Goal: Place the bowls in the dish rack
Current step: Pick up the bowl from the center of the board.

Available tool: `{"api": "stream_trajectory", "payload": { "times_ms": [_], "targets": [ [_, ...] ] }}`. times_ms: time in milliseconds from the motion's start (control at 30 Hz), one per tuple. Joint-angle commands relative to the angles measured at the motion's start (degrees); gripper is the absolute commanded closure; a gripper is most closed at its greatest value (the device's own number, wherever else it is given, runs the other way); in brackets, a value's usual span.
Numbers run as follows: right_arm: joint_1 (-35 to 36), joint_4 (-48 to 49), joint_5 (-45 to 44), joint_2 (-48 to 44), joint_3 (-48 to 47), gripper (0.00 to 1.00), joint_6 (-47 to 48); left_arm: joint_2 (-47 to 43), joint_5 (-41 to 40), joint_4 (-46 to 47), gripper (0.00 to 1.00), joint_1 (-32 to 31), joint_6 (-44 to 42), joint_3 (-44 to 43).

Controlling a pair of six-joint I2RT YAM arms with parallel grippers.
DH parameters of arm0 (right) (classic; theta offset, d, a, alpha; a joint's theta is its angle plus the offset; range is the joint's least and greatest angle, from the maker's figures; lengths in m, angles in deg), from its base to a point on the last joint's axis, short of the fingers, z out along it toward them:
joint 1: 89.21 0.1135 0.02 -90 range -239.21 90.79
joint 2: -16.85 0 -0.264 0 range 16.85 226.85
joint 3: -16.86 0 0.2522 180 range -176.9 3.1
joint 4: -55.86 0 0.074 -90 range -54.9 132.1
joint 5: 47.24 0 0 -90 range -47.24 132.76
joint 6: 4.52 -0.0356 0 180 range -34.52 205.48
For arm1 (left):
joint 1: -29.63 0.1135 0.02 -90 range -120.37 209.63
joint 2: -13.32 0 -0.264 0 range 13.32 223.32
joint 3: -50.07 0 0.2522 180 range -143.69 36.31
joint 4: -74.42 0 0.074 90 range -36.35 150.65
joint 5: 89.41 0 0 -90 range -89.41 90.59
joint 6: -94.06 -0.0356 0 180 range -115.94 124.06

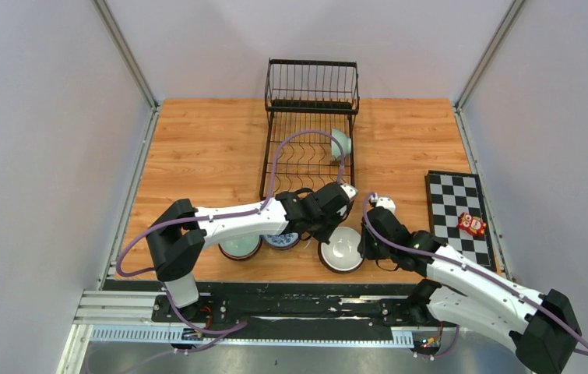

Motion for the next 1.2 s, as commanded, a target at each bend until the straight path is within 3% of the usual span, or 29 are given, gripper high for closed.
{"api": "stream_trajectory", "payload": {
  "times_ms": [0, 300, 833, 1067, 1167],
  "targets": [
    [-0.75, 2.71, 0.81, -3.07, -2.99, 0.71, -0.98, -0.61, -2.8, 0.5, 1.0, -0.18, 0.33, -0.99],
    [-0.71, -1.04, 0.23, -6.66, -5.66, 0.42, -1.02, -1.79, -2.97, 0.84, 1.0, -0.23, 0.3, -1.46],
    [-0.75, -5.72, 0.13, -15.44, -12.17, 0.22, 1.24, -11.0, -9.18, -0.91, 1.0, -0.06, -1.75, -2.39],
    [-0.76, -5.34, 2.33, -18.54, -15.38, 0.14, 3.61, -17.42, -6.17, 1.68, 1.0, 2.43, -2.04, -0.32],
    [-0.69, -4.81, 3.75, -18.45, -16.69, 0.04, 4.45, -20.33, -3.33, 3.9, 1.0, 4.72, -1.2, 1.73]
  ]
}}
